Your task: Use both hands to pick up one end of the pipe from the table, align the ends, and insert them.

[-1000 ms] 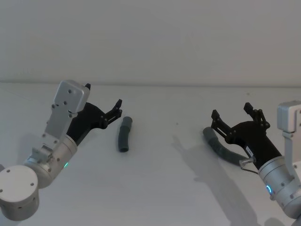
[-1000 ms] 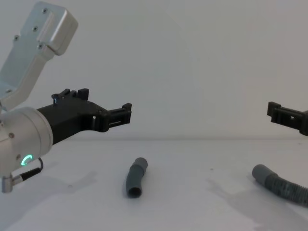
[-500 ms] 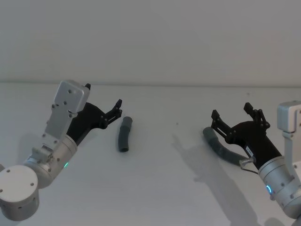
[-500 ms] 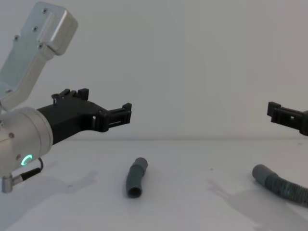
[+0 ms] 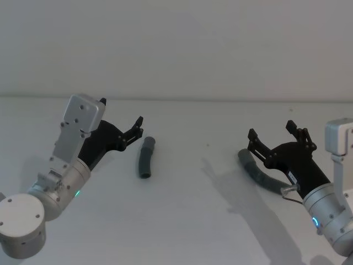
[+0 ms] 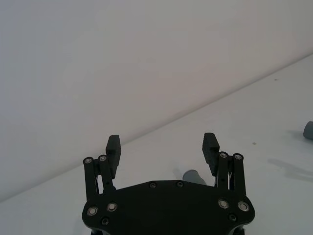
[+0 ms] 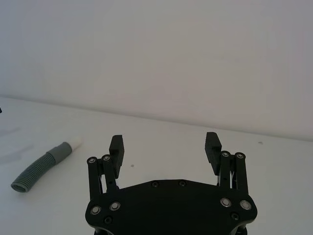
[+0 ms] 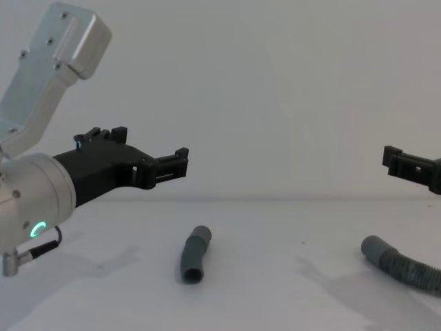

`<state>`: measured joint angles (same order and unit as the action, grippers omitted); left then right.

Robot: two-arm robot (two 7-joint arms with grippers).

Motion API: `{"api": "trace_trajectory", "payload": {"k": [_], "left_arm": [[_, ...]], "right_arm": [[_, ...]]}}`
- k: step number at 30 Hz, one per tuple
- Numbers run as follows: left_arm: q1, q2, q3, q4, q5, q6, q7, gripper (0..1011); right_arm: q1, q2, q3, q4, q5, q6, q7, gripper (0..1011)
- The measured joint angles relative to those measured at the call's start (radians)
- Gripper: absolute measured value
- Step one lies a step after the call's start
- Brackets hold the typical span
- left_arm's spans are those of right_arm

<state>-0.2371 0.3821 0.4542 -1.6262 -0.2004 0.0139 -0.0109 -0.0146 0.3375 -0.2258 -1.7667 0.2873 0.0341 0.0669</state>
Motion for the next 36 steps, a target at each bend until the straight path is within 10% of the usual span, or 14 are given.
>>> {"api": "trace_trajectory", "payload": {"k": [14, 36], "left_arm": [[0.001, -0.013, -0.009, -0.005, -0.025, 0.045, -0.012, 1001], [-0.007, -0.08, -0.039, -0.013, -0.138, 0.291, -0.031, 1001]], "right_arm": [[0.022, 0.026, 0.003, 0.019, 0.01, 0.026, 0.054, 1002], [0.067, 0.102, 0.005, 0.035, -0.011, 0.169, 0.134, 1002]]}}
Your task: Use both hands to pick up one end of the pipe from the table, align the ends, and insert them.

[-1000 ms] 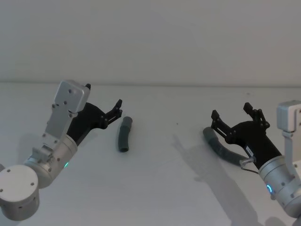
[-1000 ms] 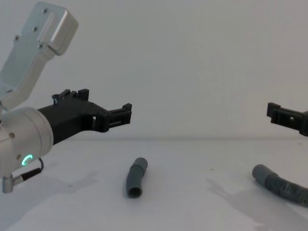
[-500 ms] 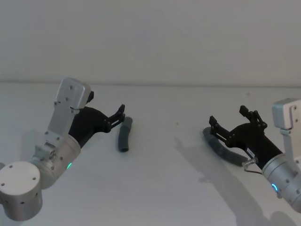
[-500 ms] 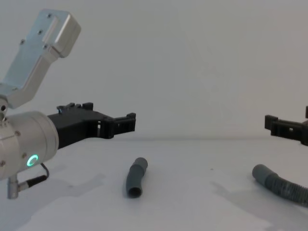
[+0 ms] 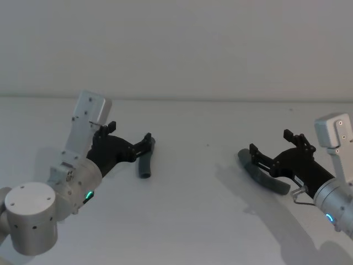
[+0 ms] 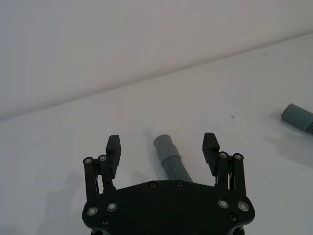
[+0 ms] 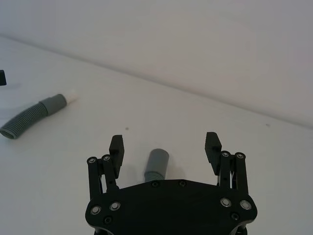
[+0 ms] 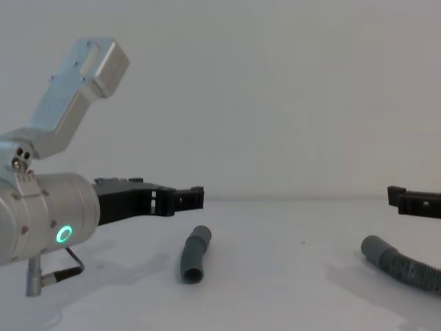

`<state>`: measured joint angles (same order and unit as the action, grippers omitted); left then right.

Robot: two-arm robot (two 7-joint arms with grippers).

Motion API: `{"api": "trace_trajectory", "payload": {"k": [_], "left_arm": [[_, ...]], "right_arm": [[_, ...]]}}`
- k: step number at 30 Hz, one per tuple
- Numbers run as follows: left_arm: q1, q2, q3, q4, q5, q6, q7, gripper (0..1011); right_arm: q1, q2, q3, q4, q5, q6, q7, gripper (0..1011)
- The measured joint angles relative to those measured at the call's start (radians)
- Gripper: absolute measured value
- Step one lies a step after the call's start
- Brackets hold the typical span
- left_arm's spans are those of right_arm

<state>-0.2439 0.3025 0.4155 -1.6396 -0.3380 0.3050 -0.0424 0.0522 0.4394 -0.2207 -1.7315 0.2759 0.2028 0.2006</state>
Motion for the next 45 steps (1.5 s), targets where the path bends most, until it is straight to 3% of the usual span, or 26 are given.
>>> {"api": "trace_trajectory", "payload": {"k": [10, 29, 45], "left_arm": [[-0.029, -0.03, 0.006, 0.053, -0.006, 0.054, 0.0, 1001], [-0.11, -0.077, 0.037, 0.178, 0.015, 0.106, -0.031, 1001], [-0.133, -0.101, 0.033, 0.218, 0.012, 0.181, -0.042, 1001]], "right_arm": [[0.012, -0.01, -0.001, 0.021, -0.01, 0.043, 0.0, 1002], [0.036, -0.035, -0.012, 0.069, -0.036, 0.096, -0.007, 1002], [0.047, -0.027, -0.016, 0.082, -0.052, 0.115, 0.023, 1002]]}}
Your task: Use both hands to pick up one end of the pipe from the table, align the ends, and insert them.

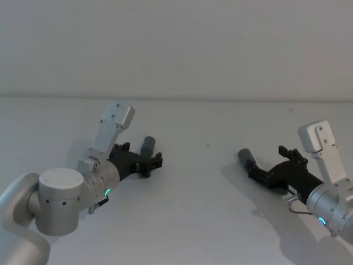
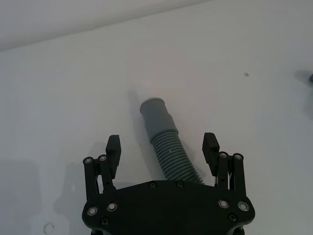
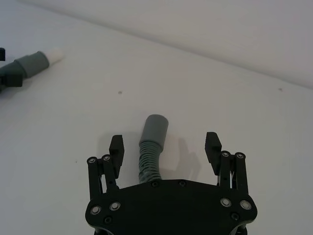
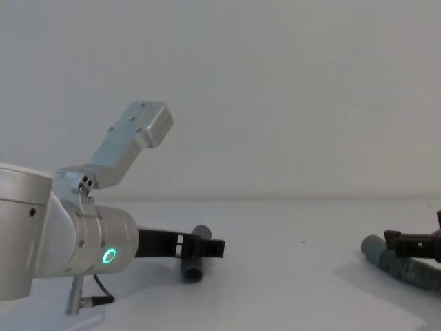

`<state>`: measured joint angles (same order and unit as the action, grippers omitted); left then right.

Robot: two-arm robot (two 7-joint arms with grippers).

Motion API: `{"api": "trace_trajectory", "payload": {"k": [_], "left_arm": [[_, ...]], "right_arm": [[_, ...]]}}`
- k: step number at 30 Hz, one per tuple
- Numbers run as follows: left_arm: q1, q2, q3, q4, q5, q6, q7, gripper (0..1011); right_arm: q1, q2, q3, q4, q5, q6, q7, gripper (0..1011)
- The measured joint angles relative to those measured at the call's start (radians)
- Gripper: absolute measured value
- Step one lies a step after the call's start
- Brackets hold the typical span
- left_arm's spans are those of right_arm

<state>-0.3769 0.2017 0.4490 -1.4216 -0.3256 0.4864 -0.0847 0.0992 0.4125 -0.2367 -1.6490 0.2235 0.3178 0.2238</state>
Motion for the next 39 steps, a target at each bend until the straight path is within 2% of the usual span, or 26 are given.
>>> {"api": "trace_trajectory", "payload": {"k": [15, 27, 39], "left_arm": [[-0.004, -0.006, -0.003, 0.004, 0.007, 0.042, -0.005, 1001], [-0.016, -0.005, 0.005, 0.012, 0.031, 0.044, -0.008, 1001], [-0.022, -0.004, 0.008, 0.016, 0.042, 0.043, -0.01, 1001]], "right_arm": [[0.016, 0.035, -0.022, 0.0, -0.022, 0.053, 0.065, 1002], [0.029, 0.038, -0.028, 0.0, -0.035, 0.1, 0.083, 1002], [0.032, 0.037, -0.029, 0.001, -0.043, 0.113, 0.089, 1002]]}}
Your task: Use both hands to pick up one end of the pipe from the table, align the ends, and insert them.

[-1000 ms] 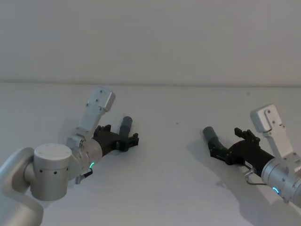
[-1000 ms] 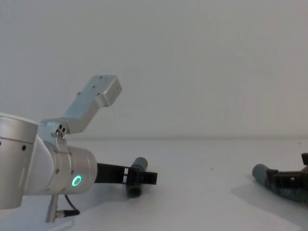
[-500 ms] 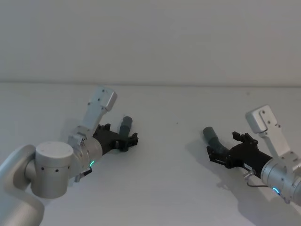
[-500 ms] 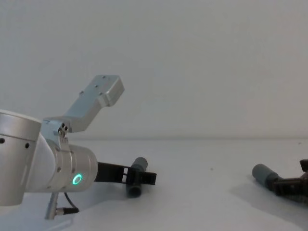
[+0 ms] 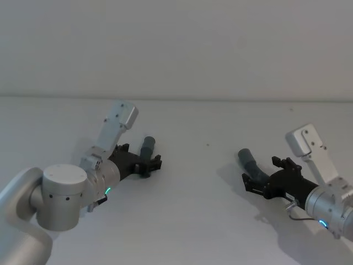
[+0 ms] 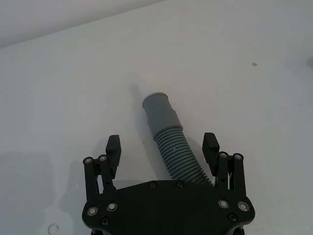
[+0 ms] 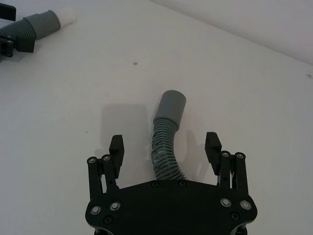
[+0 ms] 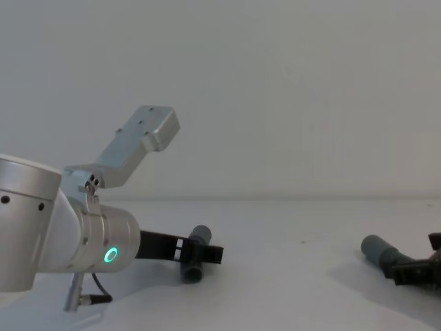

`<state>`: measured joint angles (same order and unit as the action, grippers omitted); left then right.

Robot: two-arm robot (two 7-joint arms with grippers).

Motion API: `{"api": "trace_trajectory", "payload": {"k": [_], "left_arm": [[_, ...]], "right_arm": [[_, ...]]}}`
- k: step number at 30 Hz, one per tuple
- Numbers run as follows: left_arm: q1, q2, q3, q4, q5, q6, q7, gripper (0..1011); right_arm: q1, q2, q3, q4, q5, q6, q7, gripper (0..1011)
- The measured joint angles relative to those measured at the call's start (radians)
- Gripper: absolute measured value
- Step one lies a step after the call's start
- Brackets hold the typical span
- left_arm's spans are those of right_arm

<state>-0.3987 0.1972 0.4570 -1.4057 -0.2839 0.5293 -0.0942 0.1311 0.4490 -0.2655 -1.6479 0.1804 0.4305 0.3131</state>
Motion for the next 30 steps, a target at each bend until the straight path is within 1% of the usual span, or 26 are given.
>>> {"api": "trace_trajectory", "payload": {"k": [14, 30], "left_arm": [[-0.002, 0.0, 0.002, 0.001, 0.004, -0.001, -0.001, 1001], [-0.003, 0.0, 0.002, 0.002, 0.006, -0.001, -0.001, 1001]], "right_arm": [[0.001, -0.01, -0.011, 0.008, -0.022, 0.003, 0.002, 1002], [0.002, -0.02, -0.014, 0.014, -0.032, 0.014, 0.004, 1002]]}}
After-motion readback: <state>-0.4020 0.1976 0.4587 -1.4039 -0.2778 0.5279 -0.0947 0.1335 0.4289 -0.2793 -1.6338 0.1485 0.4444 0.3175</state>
